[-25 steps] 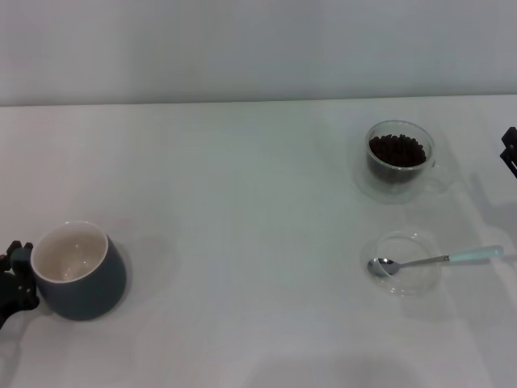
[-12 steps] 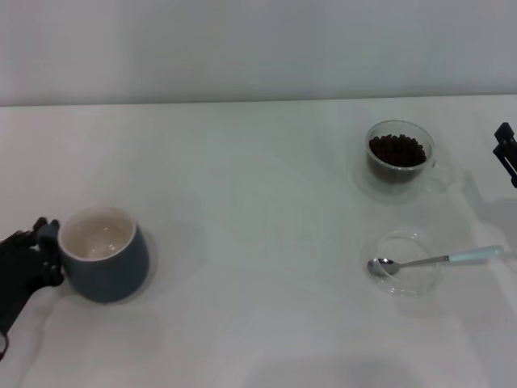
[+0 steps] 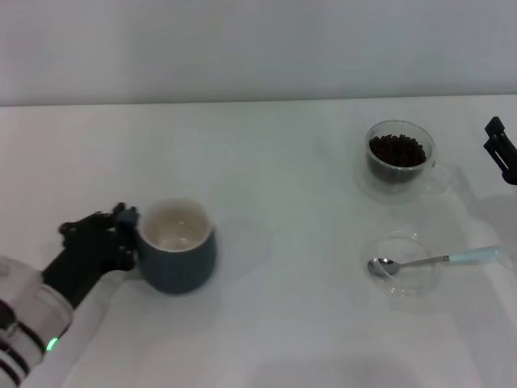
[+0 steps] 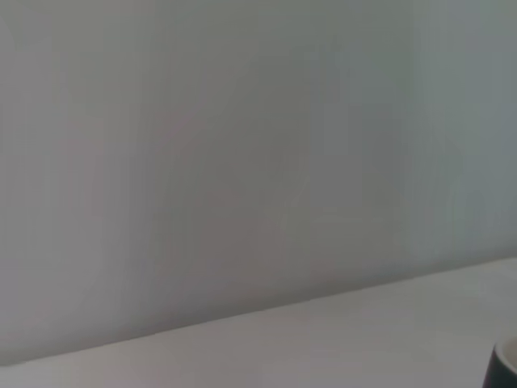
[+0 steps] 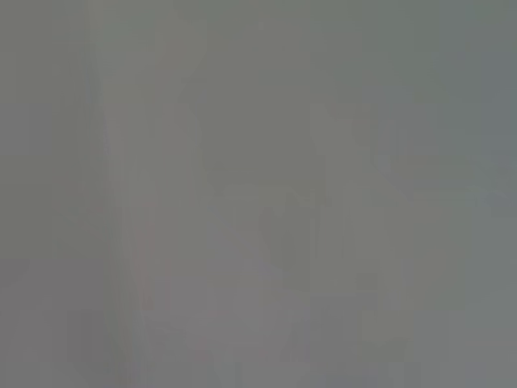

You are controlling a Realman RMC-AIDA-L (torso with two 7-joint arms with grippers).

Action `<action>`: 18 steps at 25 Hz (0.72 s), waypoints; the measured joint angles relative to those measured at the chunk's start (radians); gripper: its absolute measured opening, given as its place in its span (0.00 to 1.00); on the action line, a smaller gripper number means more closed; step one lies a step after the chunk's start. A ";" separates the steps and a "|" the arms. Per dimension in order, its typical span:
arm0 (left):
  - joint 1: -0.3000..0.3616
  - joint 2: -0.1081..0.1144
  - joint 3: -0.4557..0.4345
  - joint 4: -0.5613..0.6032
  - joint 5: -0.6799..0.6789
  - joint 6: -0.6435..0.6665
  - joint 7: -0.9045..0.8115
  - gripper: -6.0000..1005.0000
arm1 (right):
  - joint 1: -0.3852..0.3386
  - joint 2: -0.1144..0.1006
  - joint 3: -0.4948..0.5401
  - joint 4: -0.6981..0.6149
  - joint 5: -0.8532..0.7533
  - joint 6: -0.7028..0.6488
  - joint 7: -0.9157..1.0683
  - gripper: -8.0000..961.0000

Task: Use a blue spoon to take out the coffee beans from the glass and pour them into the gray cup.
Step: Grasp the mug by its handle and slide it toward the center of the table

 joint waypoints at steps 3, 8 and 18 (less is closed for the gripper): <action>-0.008 -0.001 0.000 0.025 0.045 -0.013 0.013 0.11 | 0.000 0.000 0.000 0.000 -0.002 0.001 -0.001 0.91; -0.009 -0.004 -0.001 0.034 0.098 -0.021 0.035 0.11 | -0.005 0.000 0.000 0.000 -0.002 0.000 0.000 0.91; 0.005 -0.006 -0.001 0.059 0.149 -0.045 0.036 0.11 | -0.008 -0.001 -0.003 0.000 -0.002 -0.002 0.001 0.91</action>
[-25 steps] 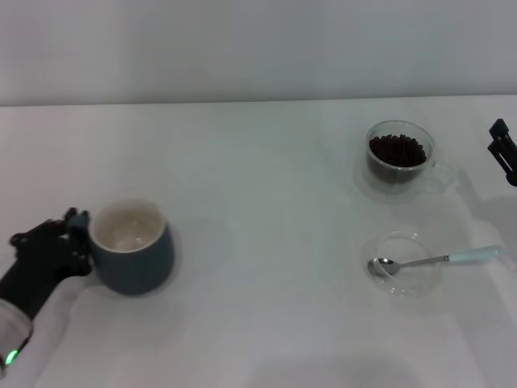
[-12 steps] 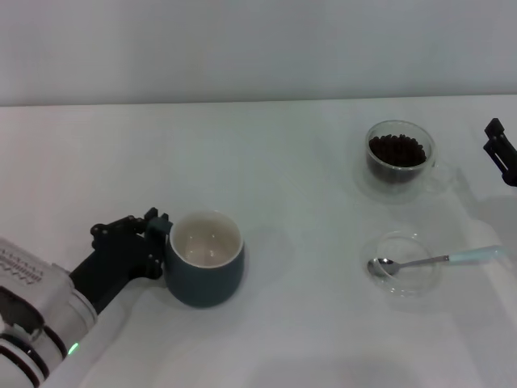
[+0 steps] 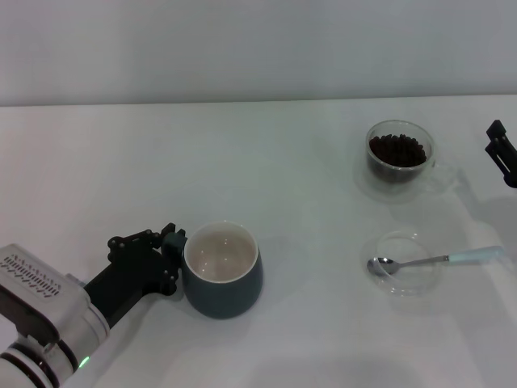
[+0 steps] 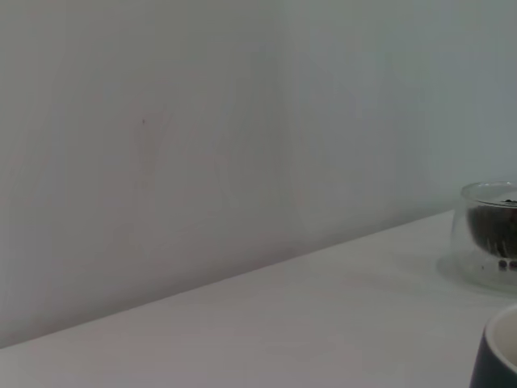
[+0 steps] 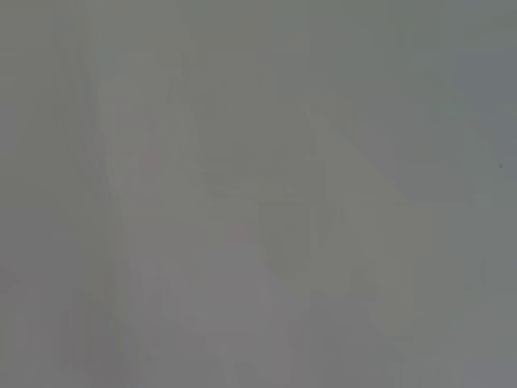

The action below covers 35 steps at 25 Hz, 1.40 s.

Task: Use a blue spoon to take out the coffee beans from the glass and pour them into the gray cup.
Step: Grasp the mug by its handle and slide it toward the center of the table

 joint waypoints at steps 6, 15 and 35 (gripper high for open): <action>0.010 0.002 0.000 0.024 0.002 0.009 0.016 0.15 | -0.001 -0.001 -0.001 0.000 0.000 -0.001 0.000 0.91; 0.028 0.002 0.000 0.030 -0.002 0.011 0.055 0.30 | -0.009 -0.003 0.002 -0.001 0.003 -0.001 0.002 0.91; 0.174 0.008 0.001 0.050 -0.001 0.136 0.147 0.70 | -0.002 -0.003 0.003 0.000 0.008 -0.003 0.002 0.91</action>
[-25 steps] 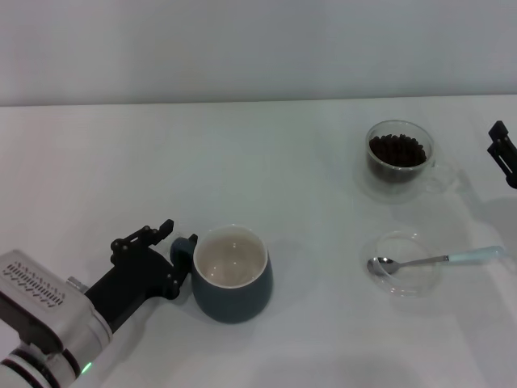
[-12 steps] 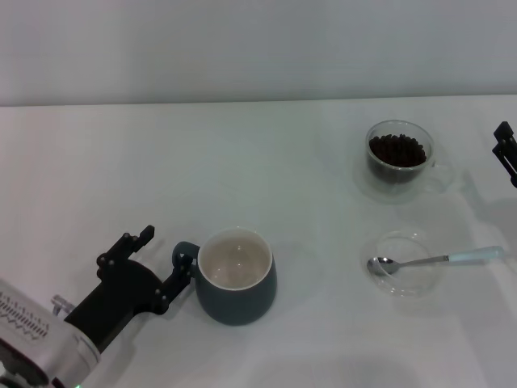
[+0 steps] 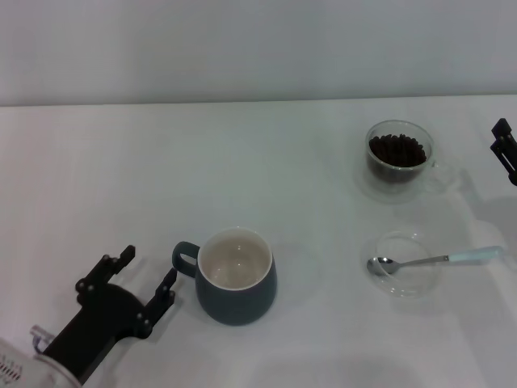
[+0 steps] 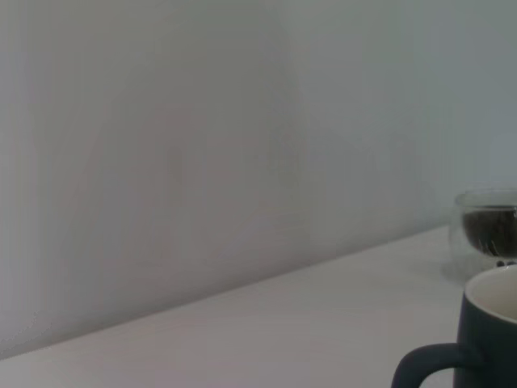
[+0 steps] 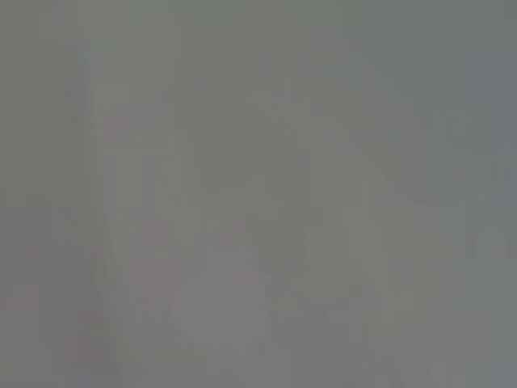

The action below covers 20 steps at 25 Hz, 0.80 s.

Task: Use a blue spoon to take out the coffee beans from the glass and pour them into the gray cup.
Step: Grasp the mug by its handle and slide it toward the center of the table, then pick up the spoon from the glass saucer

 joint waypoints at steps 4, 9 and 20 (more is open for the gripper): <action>0.064 0.000 -0.001 -0.002 -0.002 0.070 0.012 0.70 | -0.004 -0.002 0.000 -0.006 0.001 0.000 0.051 0.91; 0.146 -0.004 -0.017 -0.001 -0.055 0.176 0.032 0.70 | -0.059 -0.013 -0.032 -0.074 -0.010 -0.004 0.346 0.91; 0.153 0.006 -0.022 -0.061 -0.345 0.318 -0.139 0.72 | -0.264 -0.023 -0.292 -0.170 -0.017 -0.126 0.967 0.87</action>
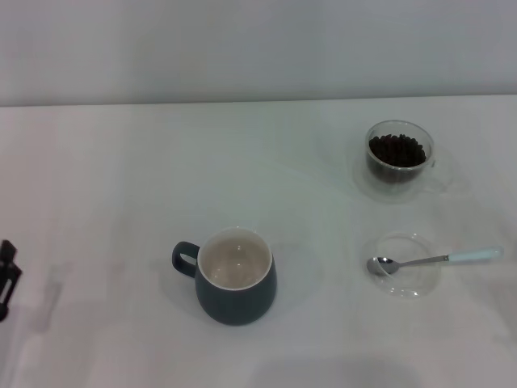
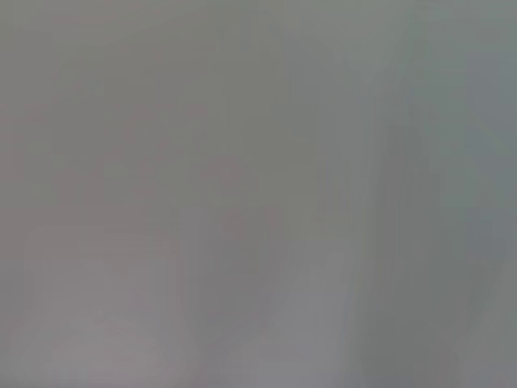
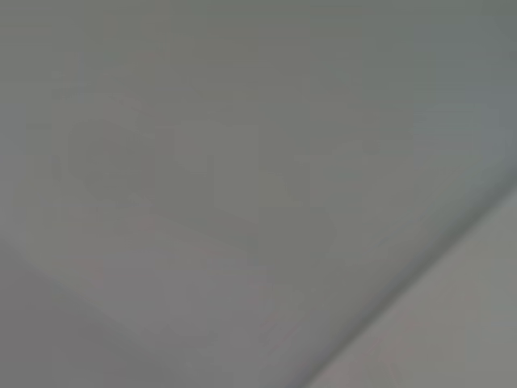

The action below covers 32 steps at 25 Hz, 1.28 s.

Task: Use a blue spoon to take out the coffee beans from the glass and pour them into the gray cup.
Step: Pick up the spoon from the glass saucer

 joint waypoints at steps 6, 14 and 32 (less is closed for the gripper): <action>-0.038 -0.004 0.000 -0.016 -0.079 0.007 -0.014 0.79 | -0.021 0.005 -0.040 0.097 -0.009 0.010 -0.021 0.85; -0.063 -0.005 0.005 -0.017 -0.080 -0.006 -0.010 0.89 | 0.031 0.013 -0.045 0.166 -0.015 0.062 -0.077 0.82; -0.071 -0.004 0.004 -0.014 -0.080 -0.058 -0.018 0.89 | 0.098 0.018 -0.049 0.194 -0.037 0.099 -0.080 0.76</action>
